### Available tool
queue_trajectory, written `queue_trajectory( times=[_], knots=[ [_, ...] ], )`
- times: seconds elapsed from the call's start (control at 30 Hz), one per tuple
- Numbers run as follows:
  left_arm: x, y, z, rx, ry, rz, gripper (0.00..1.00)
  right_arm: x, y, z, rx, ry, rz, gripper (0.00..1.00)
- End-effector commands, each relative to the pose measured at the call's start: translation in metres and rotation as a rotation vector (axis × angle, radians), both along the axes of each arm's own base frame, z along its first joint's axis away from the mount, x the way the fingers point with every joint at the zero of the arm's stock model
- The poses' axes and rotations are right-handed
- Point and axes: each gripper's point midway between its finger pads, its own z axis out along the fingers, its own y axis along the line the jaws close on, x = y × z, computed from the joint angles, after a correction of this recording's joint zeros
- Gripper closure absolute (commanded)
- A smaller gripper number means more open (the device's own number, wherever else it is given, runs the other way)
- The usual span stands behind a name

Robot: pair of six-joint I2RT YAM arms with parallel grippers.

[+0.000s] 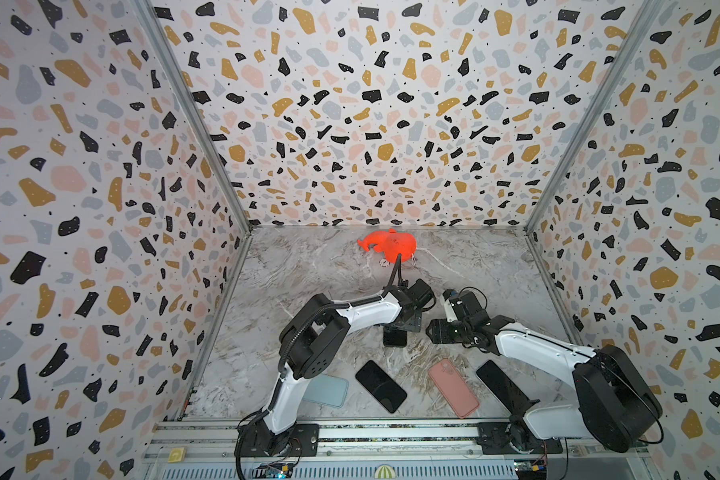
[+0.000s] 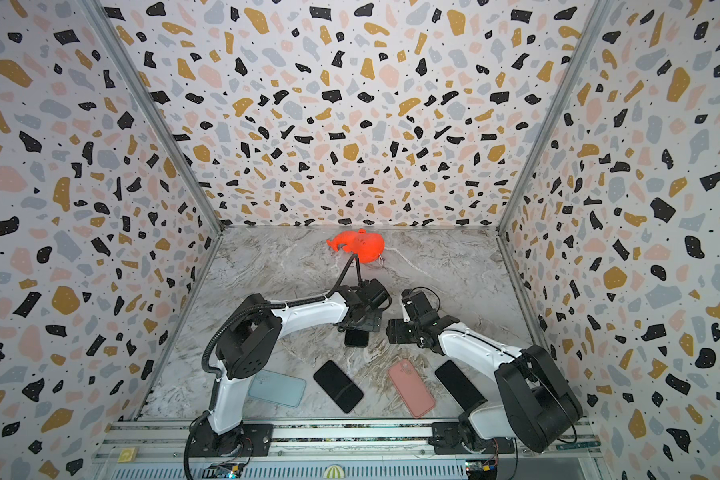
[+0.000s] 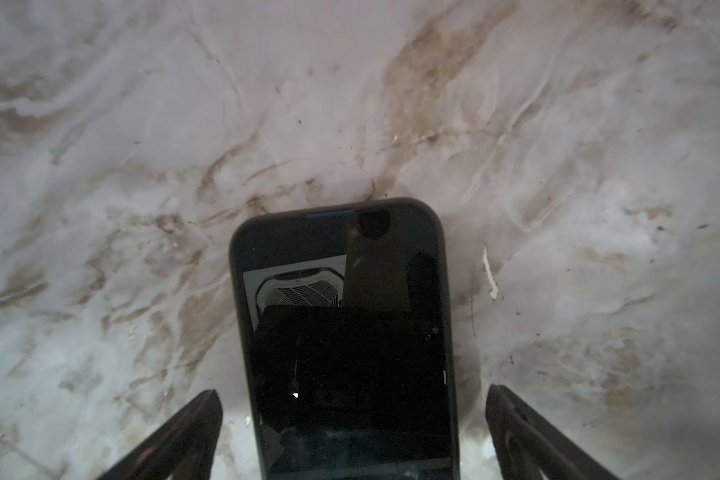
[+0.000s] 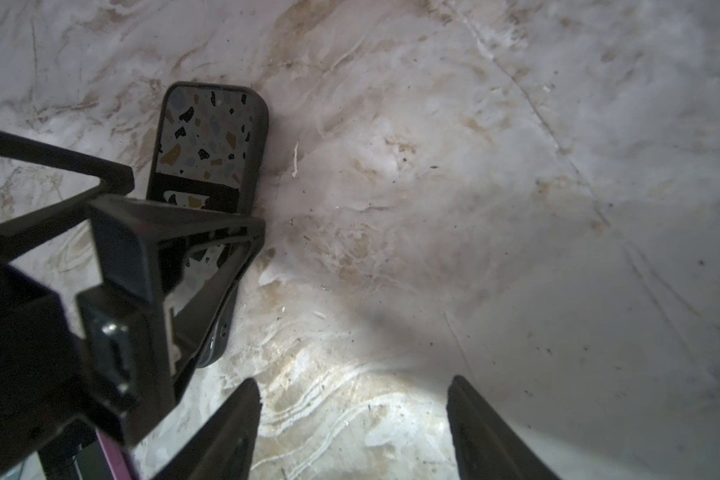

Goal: Put the phone into the phone case
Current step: 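Grasp the black-cased phone with the left gripper and lift it, then carry the cased phone farther from the robot, lower it beside the red toy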

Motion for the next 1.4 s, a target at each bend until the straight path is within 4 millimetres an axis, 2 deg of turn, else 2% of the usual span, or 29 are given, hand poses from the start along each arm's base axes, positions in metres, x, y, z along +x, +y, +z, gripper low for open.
queue_trajectory(
  times=[0.0, 0.1, 0.23, 0.6, 0.83, 1.1, 1.37],
  knots=[
    [-0.007, -0.007, -0.008, -0.012, 0.040, -0.009, 0.00, 0.008, 0.003, 0.008, 0.004, -0.021, 0.010, 0.27],
    [-0.010, -0.007, -0.016, -0.012, 0.057, -0.015, 0.00, 0.009, 0.003, 0.009, 0.002, -0.022, 0.008, 0.27],
    [-0.010, -0.002, -0.021, 0.005, 0.064, -0.013, 0.05, 0.011, 0.004, 0.011, 0.001, -0.025, 0.009, 0.27],
    [-0.001, 0.013, -0.013, 0.012, 0.040, 0.015, 0.24, 0.012, 0.004, 0.008, 0.001, -0.011, -0.005, 0.27],
    [0.006, 0.017, -0.010, 0.001, 0.031, 0.030, 0.29, 0.012, 0.003, 0.009, -0.005, -0.008, -0.006, 0.27],
    [0.043, 0.030, 0.022, 0.001, -0.026, 0.061, 0.31, 0.014, 0.004, 0.012, 0.000, -0.019, -0.011, 0.27],
    [0.107, 0.066, 0.048, 0.024, -0.073, 0.142, 0.31, 0.016, 0.006, 0.012, 0.007, -0.020, -0.007, 0.27]
  ],
)
